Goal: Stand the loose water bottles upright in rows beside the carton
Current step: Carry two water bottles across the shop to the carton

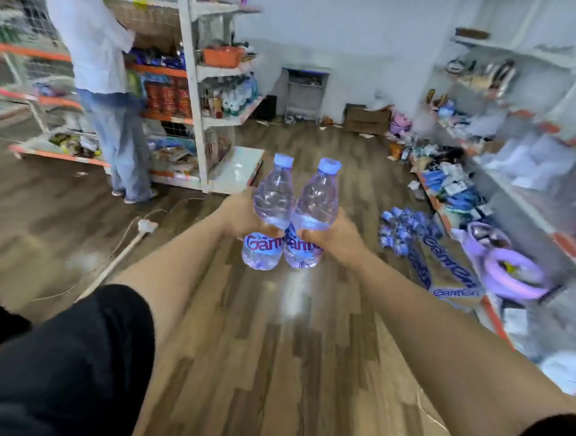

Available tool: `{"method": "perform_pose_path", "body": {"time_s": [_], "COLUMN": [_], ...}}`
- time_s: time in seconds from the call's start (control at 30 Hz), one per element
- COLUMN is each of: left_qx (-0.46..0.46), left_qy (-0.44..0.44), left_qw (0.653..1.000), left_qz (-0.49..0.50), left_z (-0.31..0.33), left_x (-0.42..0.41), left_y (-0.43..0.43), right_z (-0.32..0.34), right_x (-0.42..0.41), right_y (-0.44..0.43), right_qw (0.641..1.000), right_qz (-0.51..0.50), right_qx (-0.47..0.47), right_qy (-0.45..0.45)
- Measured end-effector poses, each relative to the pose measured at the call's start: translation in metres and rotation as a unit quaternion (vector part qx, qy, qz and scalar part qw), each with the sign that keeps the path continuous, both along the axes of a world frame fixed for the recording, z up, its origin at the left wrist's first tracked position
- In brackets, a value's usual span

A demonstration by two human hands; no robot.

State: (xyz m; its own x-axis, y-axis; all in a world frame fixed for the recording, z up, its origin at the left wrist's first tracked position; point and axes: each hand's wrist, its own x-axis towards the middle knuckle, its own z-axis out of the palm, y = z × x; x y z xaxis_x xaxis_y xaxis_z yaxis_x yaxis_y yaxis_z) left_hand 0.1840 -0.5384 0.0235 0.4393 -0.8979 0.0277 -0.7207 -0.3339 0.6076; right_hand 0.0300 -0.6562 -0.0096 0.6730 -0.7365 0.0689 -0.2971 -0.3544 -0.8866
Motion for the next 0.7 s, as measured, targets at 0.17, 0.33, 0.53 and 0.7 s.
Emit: {"method": "perform_pose_path", "body": {"time_s": [0.17, 0.33, 0.53, 0.7], "left_qx": [-0.038, -0.041, -0.045, -0.019], "left_qy": [0.041, 0.077, 0.172, 0.25], "left_qw": [0.998, 0.995, 0.978, 0.952], "left_qz": [-0.013, -0.041, -0.109, -0.175], "left_z": [-0.01, -0.018, -0.047, -0.065], "left_x": [0.017, 0.042, 0.101, 0.143], "left_y": [-0.129, -0.238, -0.402, -0.534], "right_z": [-0.011, -0.023, -0.04, -0.047], "right_x": [0.017, 0.036, 0.078, 0.1], "right_y": [-0.119, -0.215, -0.362, -0.473], "right_qw": [0.999, 0.997, 0.993, 0.99], "right_qz": [-0.029, -0.054, -0.087, -0.114], "right_qx": [-0.029, -0.012, -0.006, 0.064], "right_qy": [0.026, 0.049, 0.079, 0.06]}}
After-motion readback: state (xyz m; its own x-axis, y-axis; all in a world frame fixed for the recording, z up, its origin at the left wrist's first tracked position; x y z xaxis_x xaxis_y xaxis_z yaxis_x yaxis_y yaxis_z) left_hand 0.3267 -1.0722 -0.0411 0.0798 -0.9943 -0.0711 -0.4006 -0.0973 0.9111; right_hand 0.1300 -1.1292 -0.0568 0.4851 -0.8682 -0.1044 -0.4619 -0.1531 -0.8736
